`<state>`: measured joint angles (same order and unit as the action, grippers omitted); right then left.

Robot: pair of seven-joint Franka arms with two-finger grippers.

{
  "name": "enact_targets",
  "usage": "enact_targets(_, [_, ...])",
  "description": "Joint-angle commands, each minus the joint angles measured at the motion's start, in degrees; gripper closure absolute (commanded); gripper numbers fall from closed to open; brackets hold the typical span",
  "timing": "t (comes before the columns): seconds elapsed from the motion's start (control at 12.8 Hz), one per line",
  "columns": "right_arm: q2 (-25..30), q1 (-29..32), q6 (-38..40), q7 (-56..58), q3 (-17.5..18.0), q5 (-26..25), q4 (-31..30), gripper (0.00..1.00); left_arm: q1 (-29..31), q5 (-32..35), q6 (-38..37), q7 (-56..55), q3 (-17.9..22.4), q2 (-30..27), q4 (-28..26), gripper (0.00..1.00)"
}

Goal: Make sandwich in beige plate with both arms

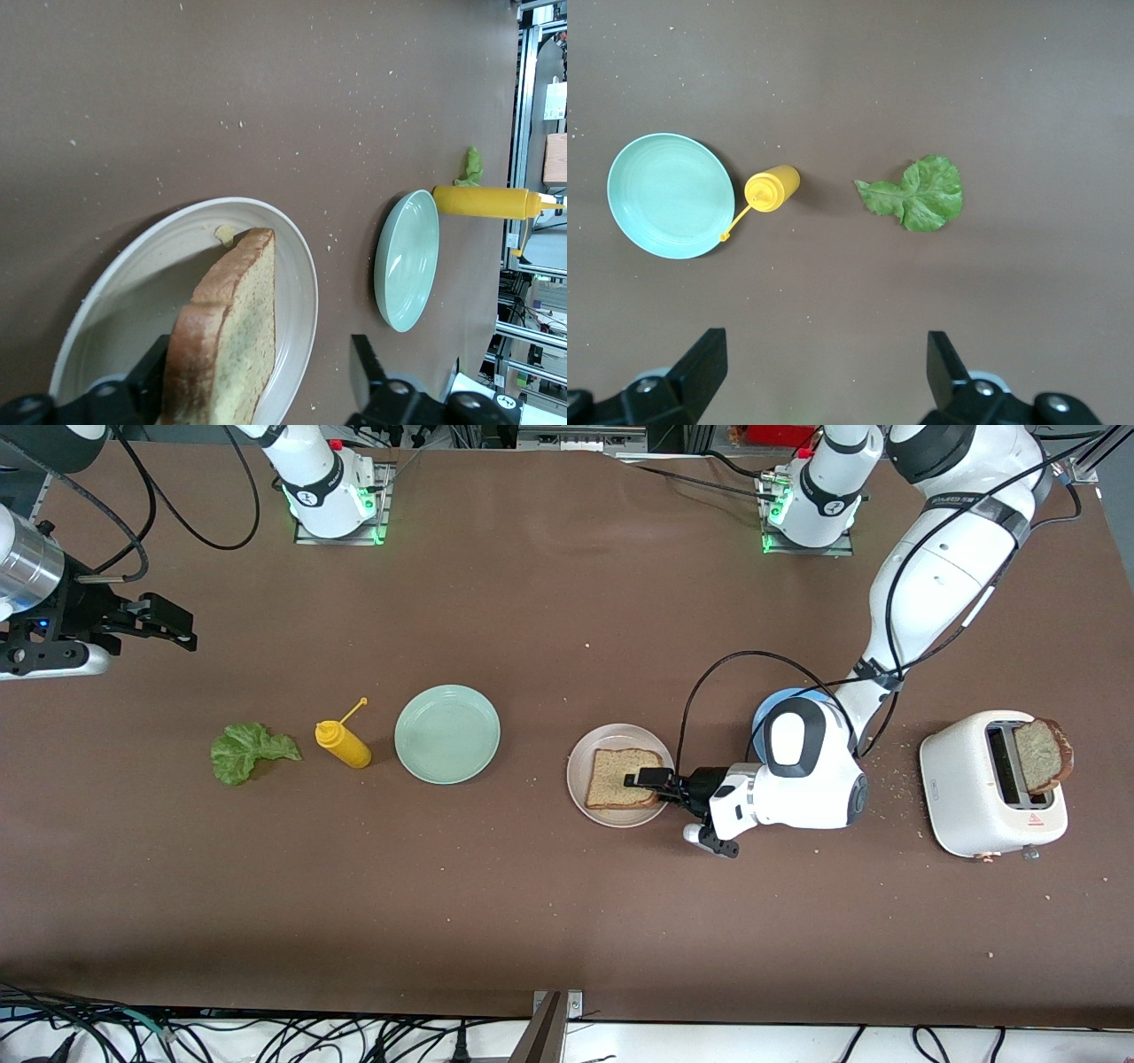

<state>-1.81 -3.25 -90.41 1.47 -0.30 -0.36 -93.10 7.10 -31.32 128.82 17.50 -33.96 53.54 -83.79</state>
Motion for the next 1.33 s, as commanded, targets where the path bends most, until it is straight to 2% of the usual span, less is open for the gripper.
enact_targets(0.0, [-0.04,-0.09,0.14,0.64,-0.05,-0.69,0.55,0.0,0.28,3.35,0.38,1.22,0.21,-2.56,-0.68,0.0])
enact_targets(0.23, [-0.04,-0.09,0.14,0.64,-0.05,-0.69,0.55,0.0,0.46,12.93,0.29,0.61,0.12,-4.05,-0.68,0.0])
enact_targets(0.62, [-0.13,-0.09,0.14,0.64,-0.05,-0.69,0.55,0.0,0.46,17.43,-0.32,-0.09,0.3,-6.51,-0.68,0.0])
enact_targets(1.01, [-0.21,-0.09,0.14,0.64,-0.05,-0.69,0.55,0.0,1.15,28.14,-9.08,-8.44,0.65,-13.71,-0.07,0.0])
enact_targets(1.25, [-0.21,0.0,0.14,0.64,-0.13,-0.69,0.55,0.0,5.1,30.36,-16.38,-8.45,0.65,-18.2,0.02,0.0])
